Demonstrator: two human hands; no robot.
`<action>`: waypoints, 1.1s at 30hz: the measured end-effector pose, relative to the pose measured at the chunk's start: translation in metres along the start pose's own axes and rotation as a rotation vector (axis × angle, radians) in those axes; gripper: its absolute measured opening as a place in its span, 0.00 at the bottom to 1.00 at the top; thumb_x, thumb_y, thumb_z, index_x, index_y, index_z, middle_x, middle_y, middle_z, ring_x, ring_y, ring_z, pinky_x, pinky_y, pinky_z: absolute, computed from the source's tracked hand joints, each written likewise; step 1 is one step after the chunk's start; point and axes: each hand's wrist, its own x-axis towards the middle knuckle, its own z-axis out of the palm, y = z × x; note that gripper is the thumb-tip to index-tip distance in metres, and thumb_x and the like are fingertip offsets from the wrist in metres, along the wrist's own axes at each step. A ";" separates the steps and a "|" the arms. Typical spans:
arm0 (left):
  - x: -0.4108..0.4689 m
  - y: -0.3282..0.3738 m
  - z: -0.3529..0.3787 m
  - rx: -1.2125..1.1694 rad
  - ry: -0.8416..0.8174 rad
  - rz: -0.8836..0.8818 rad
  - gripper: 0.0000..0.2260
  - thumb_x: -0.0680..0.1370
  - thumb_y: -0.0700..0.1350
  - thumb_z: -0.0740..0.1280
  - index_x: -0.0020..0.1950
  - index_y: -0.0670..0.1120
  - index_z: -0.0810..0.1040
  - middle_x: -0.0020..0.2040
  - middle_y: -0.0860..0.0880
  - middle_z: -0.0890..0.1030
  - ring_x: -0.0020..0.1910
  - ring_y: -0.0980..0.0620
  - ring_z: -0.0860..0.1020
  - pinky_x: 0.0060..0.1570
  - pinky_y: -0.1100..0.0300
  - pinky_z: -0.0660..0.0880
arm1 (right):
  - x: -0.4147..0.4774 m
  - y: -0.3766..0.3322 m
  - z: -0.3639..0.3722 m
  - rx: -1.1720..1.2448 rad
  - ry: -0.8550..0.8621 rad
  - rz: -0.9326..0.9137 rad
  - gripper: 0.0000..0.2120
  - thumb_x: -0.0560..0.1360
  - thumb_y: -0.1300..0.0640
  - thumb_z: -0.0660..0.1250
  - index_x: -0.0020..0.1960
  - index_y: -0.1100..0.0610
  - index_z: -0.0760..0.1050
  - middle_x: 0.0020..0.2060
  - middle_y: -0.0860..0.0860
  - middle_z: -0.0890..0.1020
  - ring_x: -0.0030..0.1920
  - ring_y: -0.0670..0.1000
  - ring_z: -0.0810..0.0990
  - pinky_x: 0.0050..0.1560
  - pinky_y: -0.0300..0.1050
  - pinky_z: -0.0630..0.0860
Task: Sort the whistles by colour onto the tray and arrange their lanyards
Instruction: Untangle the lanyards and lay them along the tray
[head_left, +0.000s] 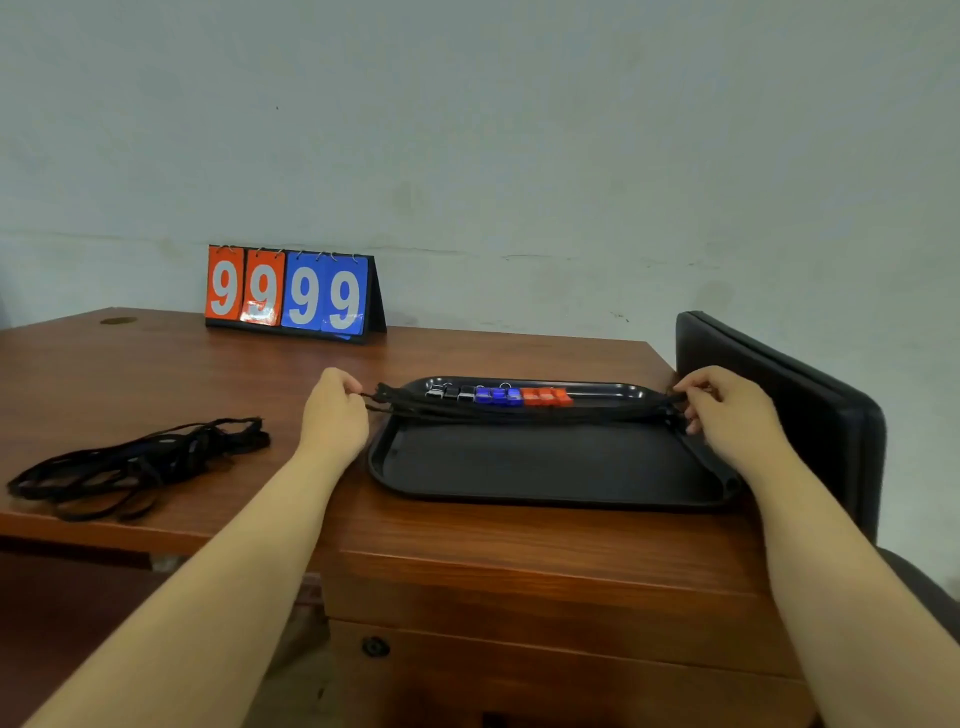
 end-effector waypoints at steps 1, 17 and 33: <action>0.001 -0.001 0.001 0.018 0.010 0.015 0.07 0.80 0.36 0.55 0.52 0.45 0.70 0.54 0.45 0.72 0.46 0.52 0.71 0.42 0.60 0.68 | 0.000 0.001 0.001 -0.012 -0.018 0.007 0.10 0.79 0.63 0.58 0.49 0.55 0.77 0.39 0.53 0.79 0.40 0.52 0.79 0.36 0.39 0.71; 0.007 -0.003 0.004 0.101 -0.127 0.039 0.08 0.77 0.41 0.61 0.45 0.51 0.77 0.58 0.44 0.76 0.51 0.46 0.76 0.45 0.54 0.73 | 0.007 0.006 0.011 -0.603 -0.210 -0.023 0.20 0.76 0.55 0.61 0.68 0.56 0.71 0.62 0.57 0.72 0.55 0.58 0.75 0.50 0.48 0.76; 0.002 0.001 0.003 0.006 -0.185 0.058 0.11 0.74 0.38 0.60 0.45 0.49 0.81 0.50 0.47 0.77 0.47 0.48 0.75 0.50 0.51 0.74 | 0.006 -0.003 0.019 -0.770 -0.359 -0.251 0.17 0.79 0.56 0.54 0.63 0.51 0.76 0.61 0.51 0.75 0.60 0.54 0.74 0.59 0.50 0.72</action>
